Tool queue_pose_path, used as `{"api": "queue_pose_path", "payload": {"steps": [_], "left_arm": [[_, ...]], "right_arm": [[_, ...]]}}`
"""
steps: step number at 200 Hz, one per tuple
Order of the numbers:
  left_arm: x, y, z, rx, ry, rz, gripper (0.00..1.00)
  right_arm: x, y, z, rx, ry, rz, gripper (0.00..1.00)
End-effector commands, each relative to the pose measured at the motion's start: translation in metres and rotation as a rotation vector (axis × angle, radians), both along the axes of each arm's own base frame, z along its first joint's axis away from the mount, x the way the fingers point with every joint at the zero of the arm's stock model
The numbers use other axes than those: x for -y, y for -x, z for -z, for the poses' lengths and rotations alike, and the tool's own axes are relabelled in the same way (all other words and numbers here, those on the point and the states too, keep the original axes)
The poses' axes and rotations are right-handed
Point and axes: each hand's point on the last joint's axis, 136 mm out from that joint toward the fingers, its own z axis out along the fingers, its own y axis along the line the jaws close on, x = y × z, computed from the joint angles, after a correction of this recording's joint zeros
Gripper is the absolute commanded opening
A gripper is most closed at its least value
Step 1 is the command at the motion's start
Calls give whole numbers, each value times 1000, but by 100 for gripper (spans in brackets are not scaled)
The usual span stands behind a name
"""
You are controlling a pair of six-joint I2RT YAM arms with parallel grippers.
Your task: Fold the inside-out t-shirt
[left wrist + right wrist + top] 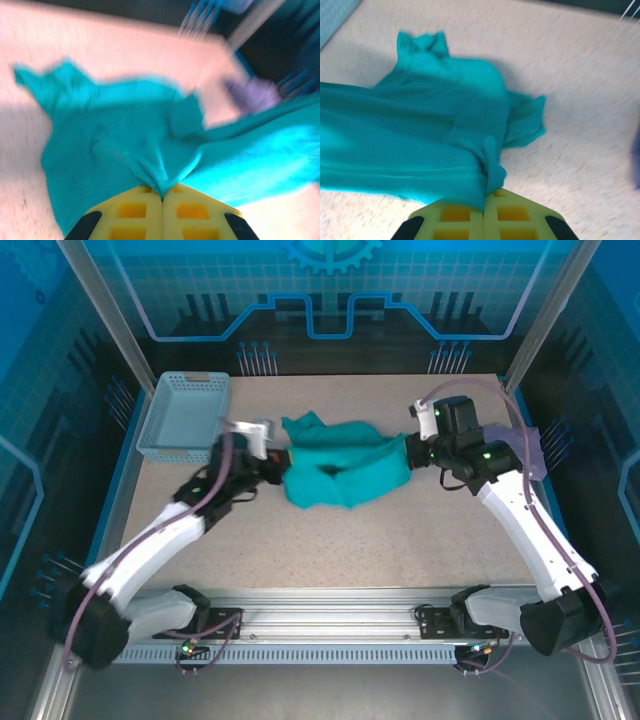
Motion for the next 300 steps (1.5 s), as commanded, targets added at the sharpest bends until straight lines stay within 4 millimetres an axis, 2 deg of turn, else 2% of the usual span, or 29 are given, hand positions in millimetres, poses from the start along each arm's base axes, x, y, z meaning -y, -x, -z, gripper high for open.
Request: {"api": "queue_pose_path", "payload": {"steps": [1,19,57,81,95,111,136,160,203,251,274,300], "left_arm": [[-20,21,-25,-3,166,-32,0],[-26,30,-2,-72,164,-57,0],[-43,40,84,-302,126,-162,0],[-49,46,112,-374,161,-198,0],[-50,48,119,-394,169,-201,0],[-49,50,119,-401,174,-198,0],[-51,52,120,-400,171,-204,0],[-51,52,118,-397,167,-201,0],[-50,50,114,-387,163,-194,0],[-50,50,114,-384,161,-195,0],[-51,50,114,-381,154,-193,0],[-52,49,114,-379,149,-196,0]], "right_arm": [[17,4,-5,28,111,40,0],[-5,4,22,-20,126,-17,0],[-77,3,102,-210,218,-194,0],[-113,-5,149,-318,253,-275,0],[-119,-11,167,-365,280,-285,9],[-119,-6,178,-408,290,-292,24],[-109,18,185,-413,240,-294,47],[-91,40,195,-426,226,-257,59],[-70,54,213,-487,164,-196,64],[-49,45,207,-545,-112,-84,63],[-46,43,217,-622,-225,-41,59],[-52,44,229,-694,-301,-27,55]]}}
